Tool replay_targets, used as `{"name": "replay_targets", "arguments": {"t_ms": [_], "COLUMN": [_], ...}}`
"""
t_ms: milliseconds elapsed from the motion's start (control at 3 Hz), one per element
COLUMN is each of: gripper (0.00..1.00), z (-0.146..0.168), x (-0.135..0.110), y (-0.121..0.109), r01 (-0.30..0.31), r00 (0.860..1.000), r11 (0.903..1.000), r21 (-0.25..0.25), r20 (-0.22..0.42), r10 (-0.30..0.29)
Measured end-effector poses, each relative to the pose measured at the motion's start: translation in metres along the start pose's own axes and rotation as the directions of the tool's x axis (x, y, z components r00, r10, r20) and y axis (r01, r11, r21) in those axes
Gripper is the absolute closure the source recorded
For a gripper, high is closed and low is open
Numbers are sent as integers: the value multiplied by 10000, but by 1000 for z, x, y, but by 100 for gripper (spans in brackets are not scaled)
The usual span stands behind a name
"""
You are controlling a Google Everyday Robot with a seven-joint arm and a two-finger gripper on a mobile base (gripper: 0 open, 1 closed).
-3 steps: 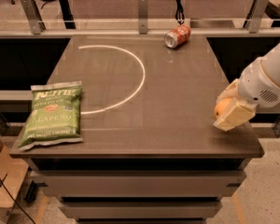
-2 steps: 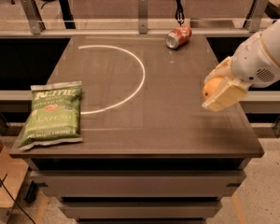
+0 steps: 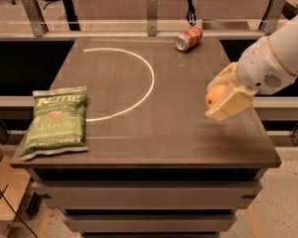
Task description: Move orange near green jalapeno chip bag
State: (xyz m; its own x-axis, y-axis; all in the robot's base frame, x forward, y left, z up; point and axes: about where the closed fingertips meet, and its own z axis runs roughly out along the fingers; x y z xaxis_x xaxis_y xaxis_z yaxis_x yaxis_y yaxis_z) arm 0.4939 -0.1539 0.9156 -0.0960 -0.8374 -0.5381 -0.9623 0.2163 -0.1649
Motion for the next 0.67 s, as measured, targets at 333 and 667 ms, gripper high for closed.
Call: {"name": "replay_targets", "arguments": {"t_ms": [333, 667], "gripper": [100, 100], "z": [25, 51], "x": [-35, -78], "y": [16, 34], "r01": [449, 961], "r00": [9921, 9650], "r11": [9960, 9837], "r21": [-779, -1520], "r20": [1201, 2564], "r10": [-353, -546]}}
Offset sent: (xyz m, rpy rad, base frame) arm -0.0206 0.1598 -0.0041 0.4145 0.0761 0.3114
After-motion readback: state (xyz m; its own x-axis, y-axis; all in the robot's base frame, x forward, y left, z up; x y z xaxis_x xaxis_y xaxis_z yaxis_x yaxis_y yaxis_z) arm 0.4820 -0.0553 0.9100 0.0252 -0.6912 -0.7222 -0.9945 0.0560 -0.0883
